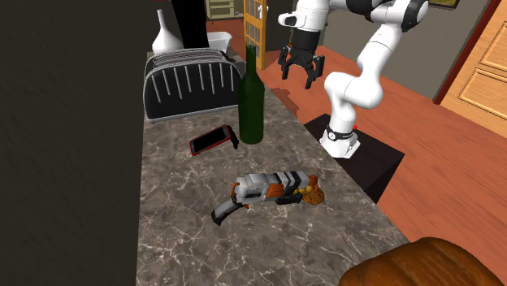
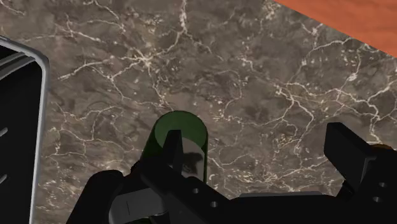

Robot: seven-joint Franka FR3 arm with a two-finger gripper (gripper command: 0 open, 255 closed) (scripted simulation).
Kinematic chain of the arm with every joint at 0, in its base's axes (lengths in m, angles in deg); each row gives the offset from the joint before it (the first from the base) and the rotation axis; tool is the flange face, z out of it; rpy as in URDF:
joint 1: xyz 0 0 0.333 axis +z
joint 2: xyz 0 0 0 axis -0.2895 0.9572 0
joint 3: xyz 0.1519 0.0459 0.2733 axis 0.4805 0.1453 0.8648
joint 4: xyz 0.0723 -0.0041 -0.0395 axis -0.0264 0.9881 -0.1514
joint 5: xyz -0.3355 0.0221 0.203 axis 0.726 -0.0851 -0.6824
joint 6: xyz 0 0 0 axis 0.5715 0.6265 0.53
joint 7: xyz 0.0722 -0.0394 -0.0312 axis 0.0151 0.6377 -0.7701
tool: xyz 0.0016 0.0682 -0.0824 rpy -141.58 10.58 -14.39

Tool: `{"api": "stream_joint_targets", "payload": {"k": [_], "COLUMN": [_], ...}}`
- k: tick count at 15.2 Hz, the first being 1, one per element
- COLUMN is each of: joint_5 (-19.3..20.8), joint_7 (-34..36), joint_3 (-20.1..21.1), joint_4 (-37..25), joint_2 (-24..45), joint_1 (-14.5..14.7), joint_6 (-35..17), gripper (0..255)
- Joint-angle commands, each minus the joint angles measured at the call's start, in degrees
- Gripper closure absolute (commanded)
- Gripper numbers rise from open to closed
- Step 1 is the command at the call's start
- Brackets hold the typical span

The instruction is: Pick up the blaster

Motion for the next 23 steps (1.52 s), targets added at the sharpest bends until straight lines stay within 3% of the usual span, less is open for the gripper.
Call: {"api": "stream_joint_targets", "payload": {"k": [1, 13, 23], "joint_5": [0.00, -2.95, 2.59], "joint_7": [0.00, 17.13, 32.50], "joint_3": [0.00, 10.32, 17.18], "joint_4": [0.00, -5.87, -20.40], "joint_2": [0.00, 18.01, 37.61], "joint_1": [0.00, 0.78, 0.42], "joint_6": [0.00, -16.25, -23.98], "gripper": [0, 0, 0]}}
